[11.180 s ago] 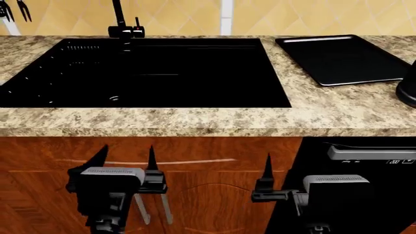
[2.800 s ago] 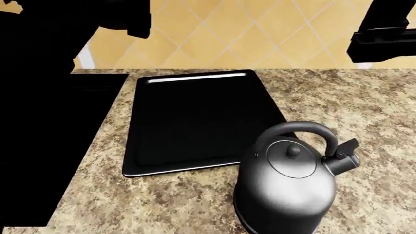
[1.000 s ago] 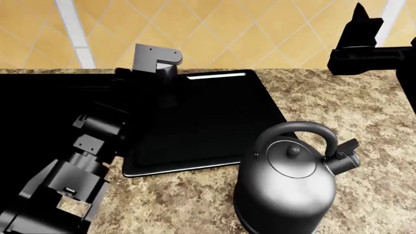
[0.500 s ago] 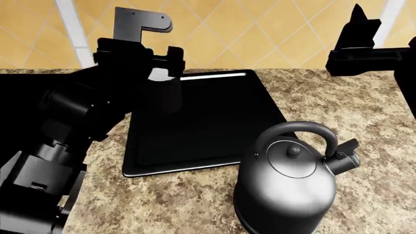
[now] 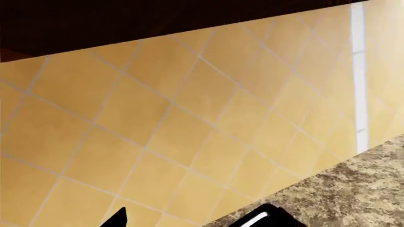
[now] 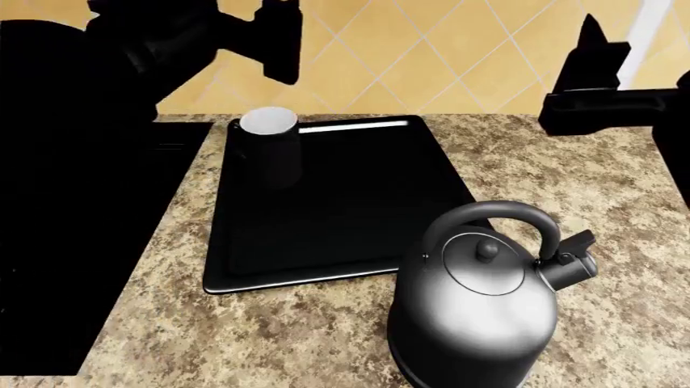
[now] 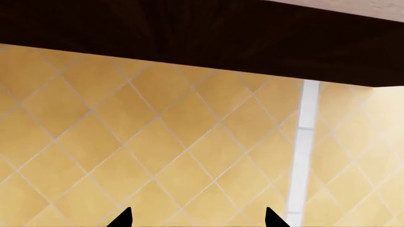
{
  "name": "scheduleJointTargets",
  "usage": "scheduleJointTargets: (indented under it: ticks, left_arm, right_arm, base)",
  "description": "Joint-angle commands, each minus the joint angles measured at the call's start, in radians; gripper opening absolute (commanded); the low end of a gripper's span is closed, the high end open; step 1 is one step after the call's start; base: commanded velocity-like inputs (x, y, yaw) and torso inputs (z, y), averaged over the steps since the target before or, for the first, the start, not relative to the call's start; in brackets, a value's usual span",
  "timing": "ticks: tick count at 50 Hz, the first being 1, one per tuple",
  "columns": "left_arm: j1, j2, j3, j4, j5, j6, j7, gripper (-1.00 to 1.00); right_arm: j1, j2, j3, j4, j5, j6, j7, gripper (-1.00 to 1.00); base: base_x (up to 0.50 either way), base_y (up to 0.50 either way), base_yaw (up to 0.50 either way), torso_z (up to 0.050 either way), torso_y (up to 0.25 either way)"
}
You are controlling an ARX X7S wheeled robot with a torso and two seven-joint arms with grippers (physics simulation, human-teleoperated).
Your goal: Pick the kettle from the counter and place it on the tray. Then pick the mug from the cabinet and place it on the tray. Then close the cabinet doors.
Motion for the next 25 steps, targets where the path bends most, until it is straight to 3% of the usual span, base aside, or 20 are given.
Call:
scheduleJointTargets:
  ticks: [1, 6, 15, 22, 25]
  left_arm:
    - [-0.059, -0.106, -0.054, 0.177, -0.202, -0.136, 0.061, 1.0]
    - [-0.054, -0.152, -0.057, 0.244, -0.262, -0.152, 0.146, 1.0]
    - [-0.003, -0.21, -0.107, 0.359, -0.444, -0.158, 0.171, 1.0]
    - [0.032, -0.214, -0.126, 0.466, -0.476, -0.131, 0.198, 1.0]
    - [0.053, -0.21, -0.128, 0.475, -0.565, -0.114, 0.176, 1.0]
  right_arm:
    - [-0.021, 0.008, 0.007, -0.01, -0.006, -0.011, -0.009, 1.0]
    - [-0.025, 0.013, 0.01, -0.008, -0.007, -0.015, -0.011, 1.0]
    - [-0.031, 0.017, 0.013, 0.001, -0.018, -0.022, -0.021, 1.0]
    - [-0.032, 0.02, 0.014, 0.002, -0.019, -0.024, -0.018, 1.0]
    - [-0.035, 0.022, 0.014, 0.001, -0.021, -0.026, -0.019, 1.0]
  base:
    - [0.0, 0.0, 0.0, 0.0, 0.0]
    - [0.0, 0.0, 0.0, 0.0, 0.0]
    - [0.0, 0.0, 0.0, 0.0, 0.0]
    - [0.0, 0.0, 0.0, 0.0, 0.0]
    - [0.0, 0.0, 0.0, 0.0, 0.0]
